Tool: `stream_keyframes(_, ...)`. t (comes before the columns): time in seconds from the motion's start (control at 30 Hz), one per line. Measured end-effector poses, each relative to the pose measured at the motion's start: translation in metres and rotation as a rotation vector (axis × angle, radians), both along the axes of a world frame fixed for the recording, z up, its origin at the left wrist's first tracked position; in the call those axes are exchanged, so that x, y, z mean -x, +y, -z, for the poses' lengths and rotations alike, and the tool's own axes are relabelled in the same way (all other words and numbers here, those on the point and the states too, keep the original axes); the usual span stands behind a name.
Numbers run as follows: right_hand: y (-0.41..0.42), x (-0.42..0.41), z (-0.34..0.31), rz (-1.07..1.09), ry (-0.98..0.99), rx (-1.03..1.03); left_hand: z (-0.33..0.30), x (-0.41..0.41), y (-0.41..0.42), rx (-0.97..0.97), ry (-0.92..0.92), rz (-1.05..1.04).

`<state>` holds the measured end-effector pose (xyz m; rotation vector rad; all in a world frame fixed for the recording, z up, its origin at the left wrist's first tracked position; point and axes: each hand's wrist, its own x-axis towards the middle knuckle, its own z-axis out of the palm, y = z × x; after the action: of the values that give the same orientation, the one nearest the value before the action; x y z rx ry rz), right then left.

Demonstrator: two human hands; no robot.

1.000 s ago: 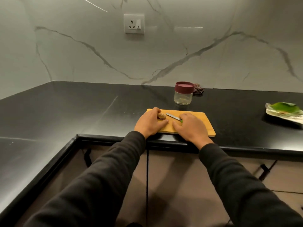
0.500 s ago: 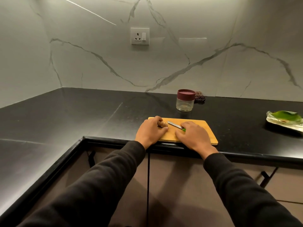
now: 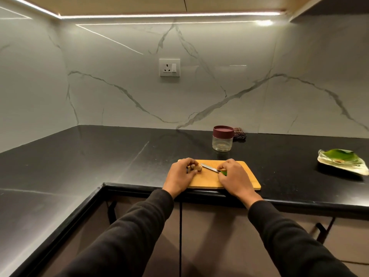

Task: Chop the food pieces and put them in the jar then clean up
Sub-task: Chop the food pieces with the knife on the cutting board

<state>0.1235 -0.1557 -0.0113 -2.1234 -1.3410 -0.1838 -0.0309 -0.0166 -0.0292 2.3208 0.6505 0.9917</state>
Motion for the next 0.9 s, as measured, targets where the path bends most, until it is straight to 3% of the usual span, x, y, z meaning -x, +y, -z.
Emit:
stream_keyframes(0.2, -0.001, -0.001, -0.003, 0.064, -0.142, 0.076, 0.003, -0.003, 0.002, -0.034, -0.043, -0.012)
stream_keyframes(0.37, -0.004, -0.014, -0.019, 0.093, -0.146, 0.241, -0.006, -0.007, 0.007, -0.166, 0.064, -0.046)
stream_keyframes(0.53, -0.005, -0.011, -0.017, 0.073, -0.326, 0.286, -0.018, -0.011, 0.01, -0.308, 0.174, -0.021)
stream_keyframes(0.9, 0.004, -0.002, -0.01, 0.136, -0.042, -0.017, -0.02, -0.019, 0.014, -0.208, 0.125, 0.144)
